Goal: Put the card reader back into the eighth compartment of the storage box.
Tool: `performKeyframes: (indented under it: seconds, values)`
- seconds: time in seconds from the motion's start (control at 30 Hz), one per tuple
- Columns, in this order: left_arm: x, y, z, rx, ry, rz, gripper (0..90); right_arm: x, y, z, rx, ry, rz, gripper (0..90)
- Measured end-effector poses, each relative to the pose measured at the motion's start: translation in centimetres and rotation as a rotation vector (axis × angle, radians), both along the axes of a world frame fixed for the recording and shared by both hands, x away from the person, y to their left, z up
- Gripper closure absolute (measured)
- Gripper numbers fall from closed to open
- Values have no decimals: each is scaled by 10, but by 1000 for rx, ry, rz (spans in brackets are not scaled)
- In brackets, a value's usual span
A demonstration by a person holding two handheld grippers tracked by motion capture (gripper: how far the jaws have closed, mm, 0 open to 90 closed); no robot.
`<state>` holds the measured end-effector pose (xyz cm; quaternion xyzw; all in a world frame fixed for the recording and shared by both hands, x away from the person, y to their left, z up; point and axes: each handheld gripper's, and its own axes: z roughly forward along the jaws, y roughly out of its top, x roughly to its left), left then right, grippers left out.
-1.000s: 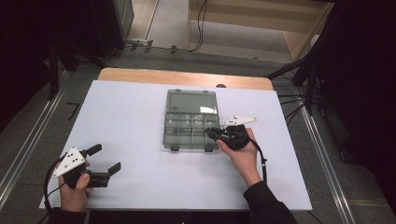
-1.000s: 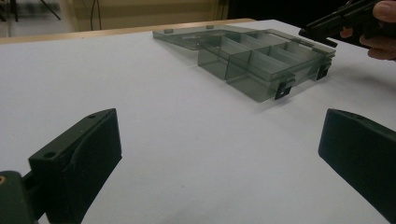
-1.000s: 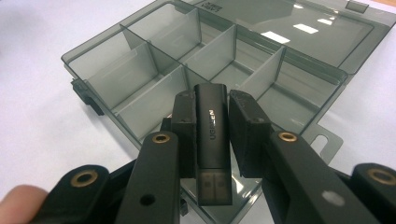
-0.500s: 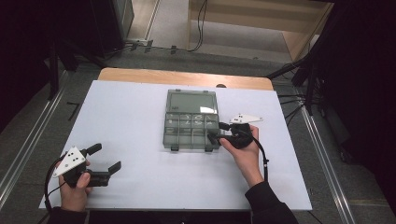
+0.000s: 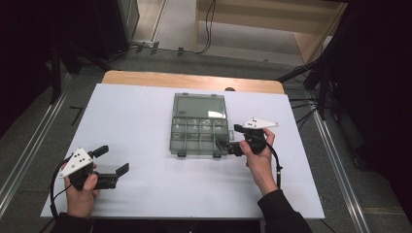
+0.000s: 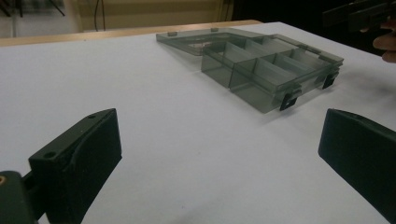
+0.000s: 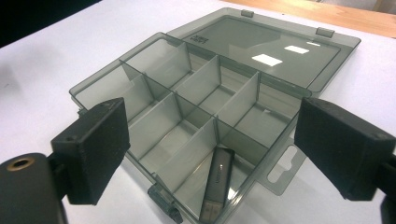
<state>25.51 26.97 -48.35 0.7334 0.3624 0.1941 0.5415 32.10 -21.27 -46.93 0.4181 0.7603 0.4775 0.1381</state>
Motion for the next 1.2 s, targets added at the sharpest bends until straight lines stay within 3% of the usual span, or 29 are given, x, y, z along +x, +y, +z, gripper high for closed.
performKeyframes:
  seconds: [0.47,0.63,0.73,0.87,1.2]
  values:
    - [12,-11,6,12,3,-5,0,-2,-6,5,-31,-13,-2,0]
    - [17,-16,8,9,6,-13,0,-1,-11,7,-17,-14,-15,0]
    - [20,-17,9,-30,18,-21,0,-1,-13,8,-13,-13,-16,0]
    - [25,-22,12,-7,19,-37,0,-1,-16,9,-12,-24,-21,0]
    - [40,-41,20,-9,6,-66,0,1,-22,9,9,-28,-27,0]
